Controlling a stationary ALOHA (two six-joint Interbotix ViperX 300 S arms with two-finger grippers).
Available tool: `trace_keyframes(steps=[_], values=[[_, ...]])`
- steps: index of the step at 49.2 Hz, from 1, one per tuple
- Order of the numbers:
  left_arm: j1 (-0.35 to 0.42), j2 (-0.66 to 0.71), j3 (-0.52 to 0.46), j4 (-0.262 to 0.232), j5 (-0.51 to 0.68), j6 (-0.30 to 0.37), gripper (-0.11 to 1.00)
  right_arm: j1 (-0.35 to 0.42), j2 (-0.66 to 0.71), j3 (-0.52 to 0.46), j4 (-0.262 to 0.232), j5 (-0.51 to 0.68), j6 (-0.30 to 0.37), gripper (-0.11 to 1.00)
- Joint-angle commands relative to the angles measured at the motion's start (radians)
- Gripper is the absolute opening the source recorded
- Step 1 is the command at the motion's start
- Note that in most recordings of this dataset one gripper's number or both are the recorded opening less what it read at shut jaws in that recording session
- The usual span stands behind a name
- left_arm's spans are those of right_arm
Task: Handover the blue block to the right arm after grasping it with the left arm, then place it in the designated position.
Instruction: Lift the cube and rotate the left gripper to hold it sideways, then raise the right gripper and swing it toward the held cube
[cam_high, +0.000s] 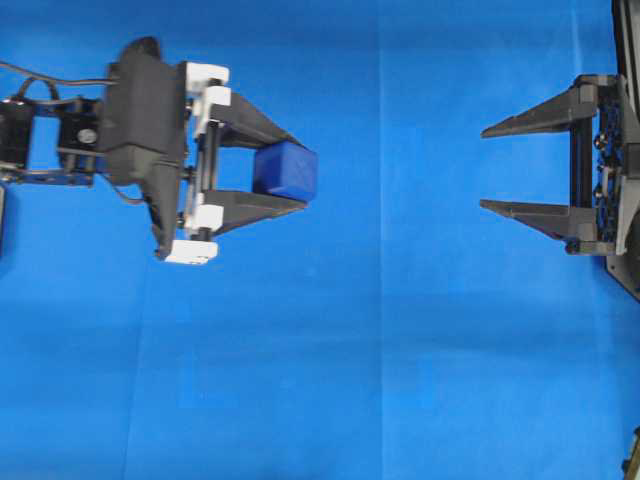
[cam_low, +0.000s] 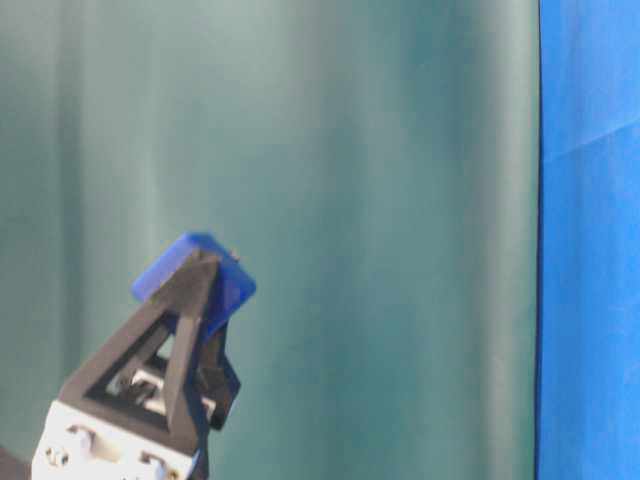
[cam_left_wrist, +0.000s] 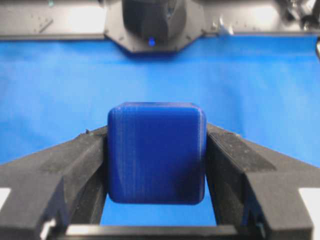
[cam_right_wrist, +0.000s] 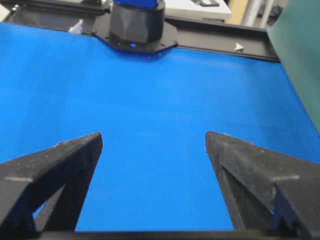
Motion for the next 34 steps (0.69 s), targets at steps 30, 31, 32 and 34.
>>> trace_keyframes(steps=[30, 31, 32, 34], values=[[-0.002, -0.035, 0.063, -0.002, -0.176, 0.002, 0.48, 0.0, 0.005, -0.026, -0.002, -0.012, 0.0, 0.97], [-0.002, -0.035, 0.063, -0.002, -0.176, 0.002, 0.48, 0.0, 0.005, -0.026, -0.002, -0.012, 0.0, 0.97], [-0.002, -0.035, 0.061, -0.002, -0.176, 0.002, 0.48, 0.0, 0.005, -0.026, -0.002, -0.012, 0.0, 0.97], [-0.003, -0.035, 0.063, -0.002, -0.176, 0.002, 0.48, 0.0, 0.003, -0.026, -0.002, -0.012, 0.0, 0.97]])
